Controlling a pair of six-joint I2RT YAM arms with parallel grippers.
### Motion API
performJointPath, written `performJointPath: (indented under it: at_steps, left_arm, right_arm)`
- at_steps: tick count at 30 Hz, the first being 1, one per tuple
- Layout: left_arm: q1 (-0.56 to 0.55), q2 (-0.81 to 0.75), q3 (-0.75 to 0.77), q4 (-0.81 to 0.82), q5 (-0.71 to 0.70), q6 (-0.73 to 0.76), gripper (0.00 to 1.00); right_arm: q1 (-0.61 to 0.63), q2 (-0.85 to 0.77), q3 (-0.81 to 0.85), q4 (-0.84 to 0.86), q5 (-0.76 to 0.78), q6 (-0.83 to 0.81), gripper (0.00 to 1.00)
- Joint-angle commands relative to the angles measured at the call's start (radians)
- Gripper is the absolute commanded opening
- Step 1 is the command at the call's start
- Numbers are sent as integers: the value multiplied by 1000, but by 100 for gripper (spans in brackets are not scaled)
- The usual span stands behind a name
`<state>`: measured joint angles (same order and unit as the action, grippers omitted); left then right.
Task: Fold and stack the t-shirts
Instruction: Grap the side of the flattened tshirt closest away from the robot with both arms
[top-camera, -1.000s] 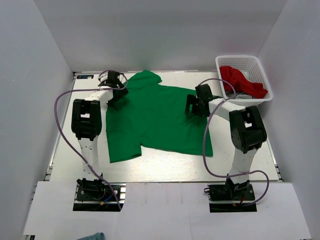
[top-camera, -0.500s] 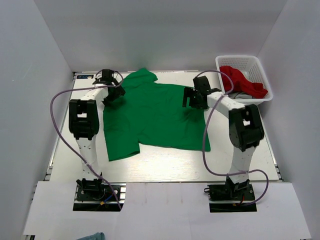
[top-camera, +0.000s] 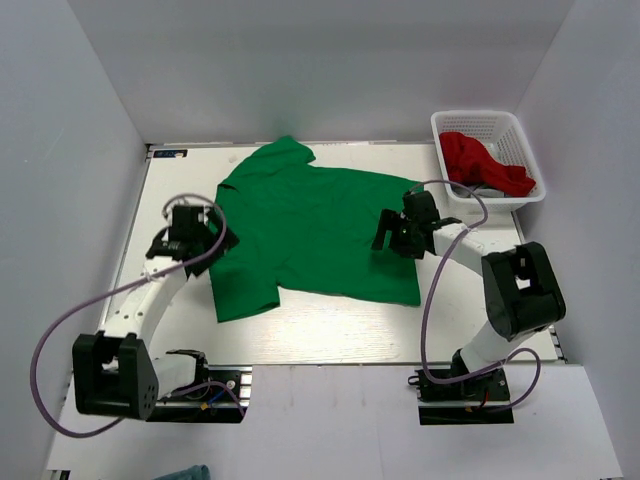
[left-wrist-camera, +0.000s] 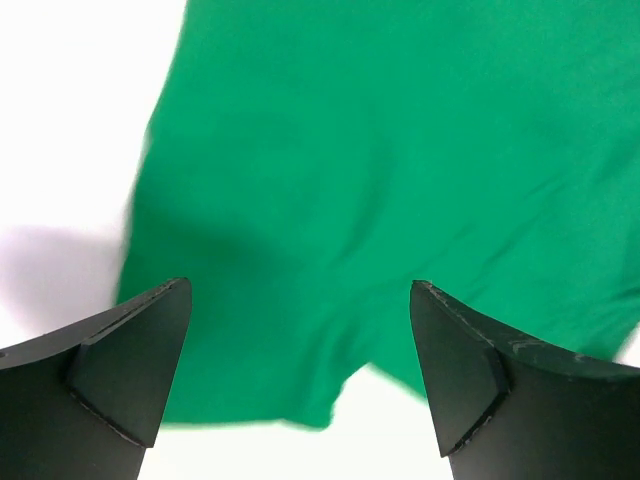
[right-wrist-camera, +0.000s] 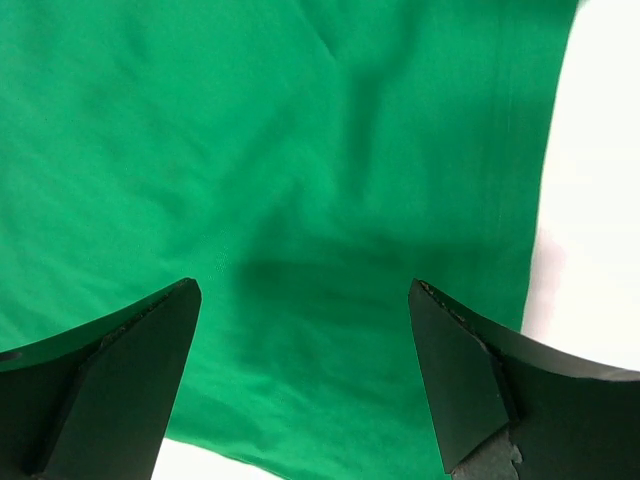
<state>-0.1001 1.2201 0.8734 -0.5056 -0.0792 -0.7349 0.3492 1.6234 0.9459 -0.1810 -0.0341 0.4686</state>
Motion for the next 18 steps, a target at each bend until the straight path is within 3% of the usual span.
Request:
performJointPath:
  at_steps: [1, 9, 10, 18]
  left_arm:
    - [2, -86, -151, -88, 77, -60, 100]
    - [2, -327, -332, -295, 36, -181, 100]
    - [2, -353, -346, -269, 88, -181, 100]
    - [2, -323, -364, -329, 1, -277, 100]
  right_arm:
    - [-1, -7, -50, 57, -35, 76, 90]
    - [-1, -135, -268, 46, 8, 177, 90]
    - [2, -151, -295, 48, 26, 177, 90]
    - [5, -355, -220, -29, 85, 97, 90]
